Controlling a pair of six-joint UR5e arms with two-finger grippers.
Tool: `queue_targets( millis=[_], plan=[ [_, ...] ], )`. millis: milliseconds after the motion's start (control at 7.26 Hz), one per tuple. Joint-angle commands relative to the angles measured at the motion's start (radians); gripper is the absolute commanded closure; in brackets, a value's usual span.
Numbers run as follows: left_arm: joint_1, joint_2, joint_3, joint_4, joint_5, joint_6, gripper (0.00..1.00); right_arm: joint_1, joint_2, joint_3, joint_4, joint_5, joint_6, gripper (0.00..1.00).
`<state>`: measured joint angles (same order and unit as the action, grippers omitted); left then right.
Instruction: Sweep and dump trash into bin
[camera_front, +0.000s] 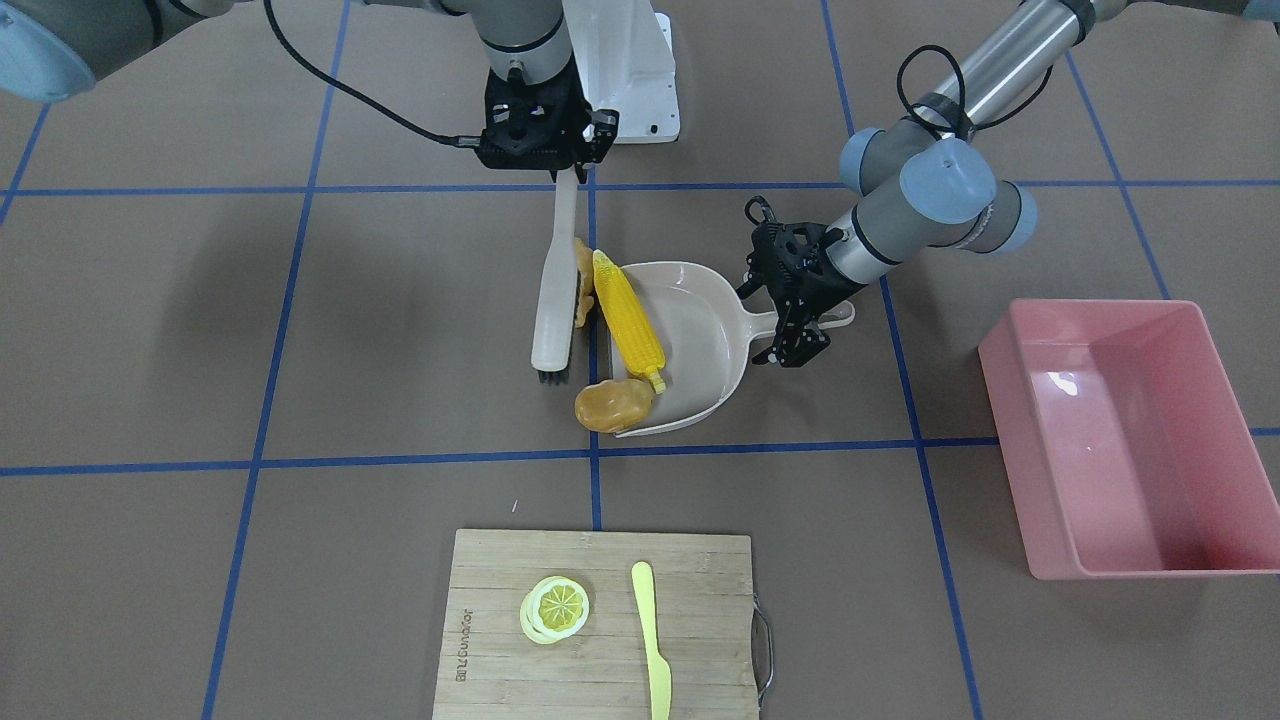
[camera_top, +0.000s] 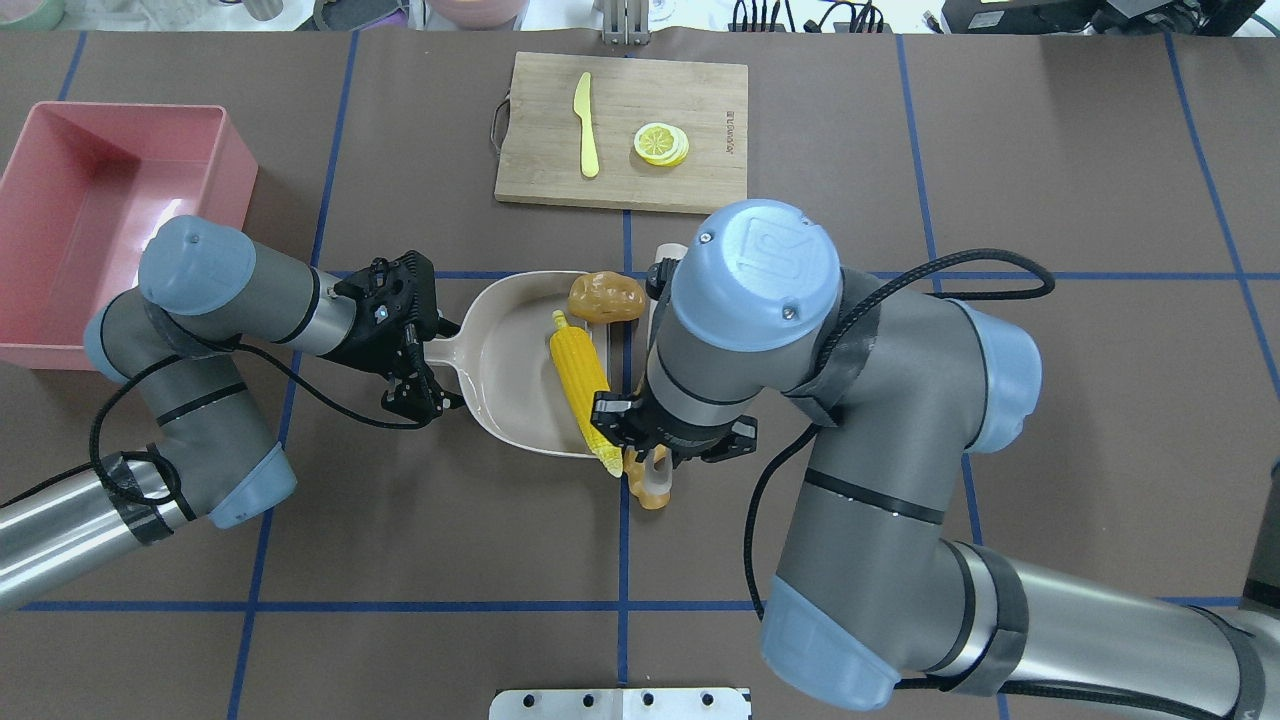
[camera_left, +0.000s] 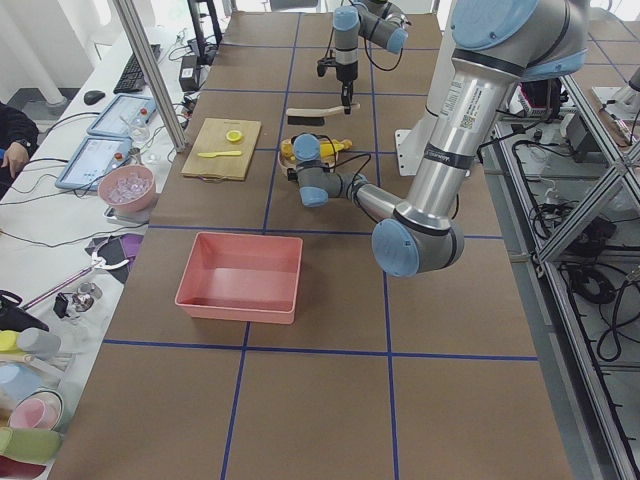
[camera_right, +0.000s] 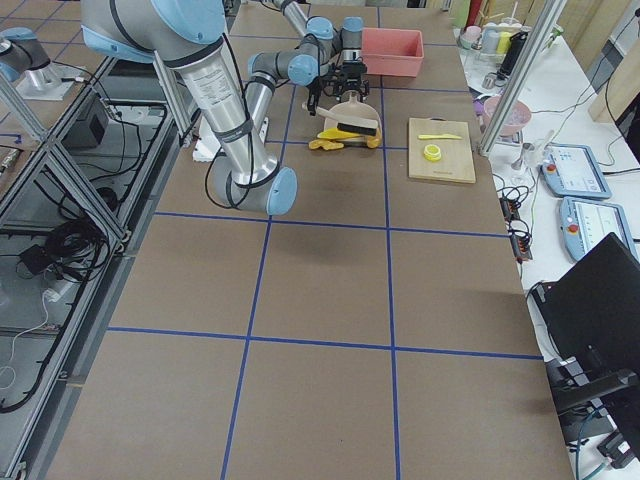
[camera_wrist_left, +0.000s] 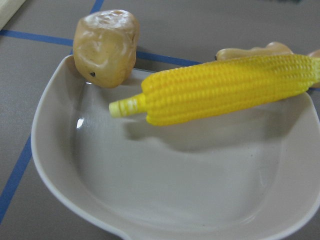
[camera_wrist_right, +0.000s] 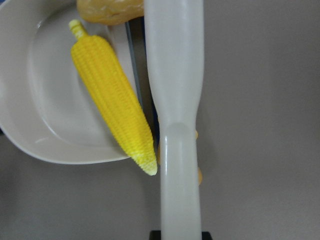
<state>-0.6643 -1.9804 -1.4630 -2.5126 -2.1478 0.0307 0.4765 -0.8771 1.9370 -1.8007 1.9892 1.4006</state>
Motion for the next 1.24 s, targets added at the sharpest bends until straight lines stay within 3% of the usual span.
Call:
queue_targets(
  millis=[0, 138, 413, 551, 1102],
  plan=[
    [0.0, 0.0, 0.001, 0.0, -0.001, 0.0, 0.03, 0.066, -0.026, -0.016, -0.005, -0.013, -0.114, 1.0],
    [0.0, 0.0, 0.001, 0.0, -0.001, 0.003, 0.04, 0.076, -0.02, -0.071, 0.004, -0.02, -0.177, 1.0],
    [0.0, 0.002, -0.002, 0.0, -0.001, 0.003, 0.04, 0.076, 0.012, -0.259, 0.2, -0.03, -0.199, 1.0],
    [0.0, 0.003, -0.002, 0.0, -0.001, 0.003, 0.04, 0.076, 0.024, -0.301, 0.225, -0.03, -0.231, 1.0],
    [0.002, 0.002, 0.0, 0.0, 0.0, 0.0, 0.04, -0.018, 0.035, -0.303, 0.227, -0.021, -0.275, 1.0]
  ],
)
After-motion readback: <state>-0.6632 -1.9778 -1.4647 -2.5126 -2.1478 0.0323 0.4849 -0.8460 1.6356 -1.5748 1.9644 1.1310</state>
